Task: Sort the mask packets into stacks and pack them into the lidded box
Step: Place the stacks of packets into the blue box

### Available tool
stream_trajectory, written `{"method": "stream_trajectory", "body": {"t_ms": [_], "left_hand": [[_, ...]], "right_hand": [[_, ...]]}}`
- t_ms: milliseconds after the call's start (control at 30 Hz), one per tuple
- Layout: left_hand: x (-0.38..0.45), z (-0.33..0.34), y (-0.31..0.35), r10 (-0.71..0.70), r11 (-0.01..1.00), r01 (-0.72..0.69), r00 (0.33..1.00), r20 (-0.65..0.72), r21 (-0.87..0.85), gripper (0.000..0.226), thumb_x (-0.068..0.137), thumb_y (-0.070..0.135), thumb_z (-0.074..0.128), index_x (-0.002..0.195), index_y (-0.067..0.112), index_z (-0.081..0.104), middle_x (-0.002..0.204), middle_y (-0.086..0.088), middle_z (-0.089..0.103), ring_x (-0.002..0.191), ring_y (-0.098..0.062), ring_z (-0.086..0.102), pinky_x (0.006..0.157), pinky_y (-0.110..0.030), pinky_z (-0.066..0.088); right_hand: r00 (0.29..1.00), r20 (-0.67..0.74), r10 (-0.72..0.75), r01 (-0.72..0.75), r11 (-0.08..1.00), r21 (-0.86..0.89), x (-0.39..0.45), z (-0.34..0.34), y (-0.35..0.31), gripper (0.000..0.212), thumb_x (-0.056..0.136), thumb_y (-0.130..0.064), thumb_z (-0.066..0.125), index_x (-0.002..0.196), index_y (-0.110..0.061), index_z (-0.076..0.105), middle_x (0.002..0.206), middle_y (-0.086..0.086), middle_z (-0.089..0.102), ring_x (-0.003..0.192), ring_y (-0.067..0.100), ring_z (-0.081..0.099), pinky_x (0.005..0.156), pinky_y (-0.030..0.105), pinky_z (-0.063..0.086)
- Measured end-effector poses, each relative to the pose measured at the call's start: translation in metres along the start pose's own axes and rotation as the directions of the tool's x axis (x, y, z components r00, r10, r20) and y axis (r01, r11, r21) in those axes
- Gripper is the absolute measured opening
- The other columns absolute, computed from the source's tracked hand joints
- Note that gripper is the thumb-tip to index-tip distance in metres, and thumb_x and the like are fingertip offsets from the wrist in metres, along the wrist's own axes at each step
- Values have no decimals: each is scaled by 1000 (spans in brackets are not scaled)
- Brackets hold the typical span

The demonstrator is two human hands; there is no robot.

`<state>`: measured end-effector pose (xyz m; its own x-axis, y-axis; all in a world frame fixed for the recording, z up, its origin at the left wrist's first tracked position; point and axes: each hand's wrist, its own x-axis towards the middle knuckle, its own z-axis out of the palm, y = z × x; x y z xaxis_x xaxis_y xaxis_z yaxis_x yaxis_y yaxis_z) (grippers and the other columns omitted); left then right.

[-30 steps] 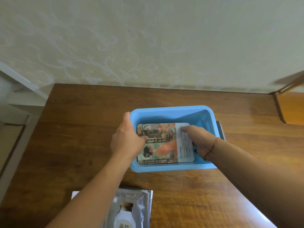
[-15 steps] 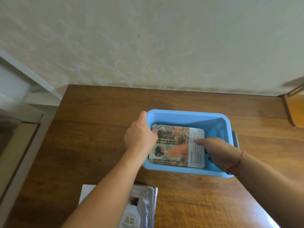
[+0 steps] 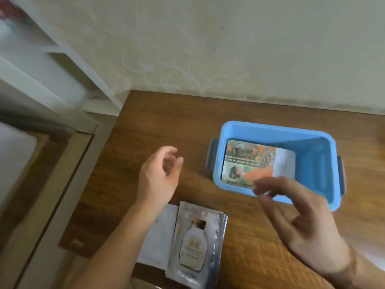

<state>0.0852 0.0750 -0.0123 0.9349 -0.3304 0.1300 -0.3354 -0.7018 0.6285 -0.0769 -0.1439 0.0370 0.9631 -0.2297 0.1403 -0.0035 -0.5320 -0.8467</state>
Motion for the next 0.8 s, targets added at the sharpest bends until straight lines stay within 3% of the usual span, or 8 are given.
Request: {"method": "stream_trajectory", "body": {"t_ms": [33,100,200,267,300,533,633,800], "left_hand": [[-24,-8,-12,-22,998,20,999,48,56,29,89,39,60,113,23,63,91,14,62,82,-1,61,68,-28,57],[-71,-12,-24,-181,976,145,956,230,165,24,89,43,61,111,33,59,92,21,58,85,1,59,70,-20,53],[-126,0,-32,-413,907,409,829,378,96,33,88,44,66,116,40,51,111,24,52,98,2,54,83,-17,50],[-143,7,-31,-486,853,522,791,371,5,35,86,42,70,113,45,48,113,23,53,102,0,55,85,-19,52],[-147,10,-28,-491,847,532,793,361,-15,35,86,42,70,111,47,46,112,24,53,103,1,55,85,-20,52],[-153,20,-29,-428,893,450,838,337,16,50,84,43,72,127,37,49,116,26,47,113,0,49,98,-26,50],[-153,23,-30,-421,897,443,840,341,17,51,84,42,72,129,36,49,115,25,46,114,-2,50,98,-28,51],[-154,24,-32,-429,894,448,840,332,22,52,86,41,70,134,33,50,121,21,50,114,-5,52,97,-29,52]], "right_hand": [[995,100,6,-9,999,37,-13,17,0,17,86,-32,60,101,-25,66,90,-18,67,85,1,64,75,8,45],[928,240,286,-319,941,110,-37,58,14,24,81,-31,70,103,-30,63,90,-17,68,90,4,65,72,12,48],[485,446,752,-869,472,149,-59,101,37,60,59,-40,83,112,-21,61,100,-7,68,97,13,63,81,28,53],[243,531,812,-968,170,183,-62,110,44,47,68,-33,81,107,-11,69,93,6,73,85,18,63,74,32,50],[199,553,809,-974,99,205,-61,112,44,35,75,-25,79,105,-9,70,88,8,75,79,19,62,70,31,48],[168,523,836,-971,48,234,-55,133,29,27,77,-13,77,100,-1,68,83,11,76,78,26,73,58,34,56],[212,454,865,-969,125,215,-59,143,32,26,73,-17,82,94,-5,70,79,8,77,75,24,74,70,39,60],[262,416,871,-951,160,264,-68,155,30,79,36,-36,90,106,-14,59,91,5,75,77,23,74,69,40,62]]}}
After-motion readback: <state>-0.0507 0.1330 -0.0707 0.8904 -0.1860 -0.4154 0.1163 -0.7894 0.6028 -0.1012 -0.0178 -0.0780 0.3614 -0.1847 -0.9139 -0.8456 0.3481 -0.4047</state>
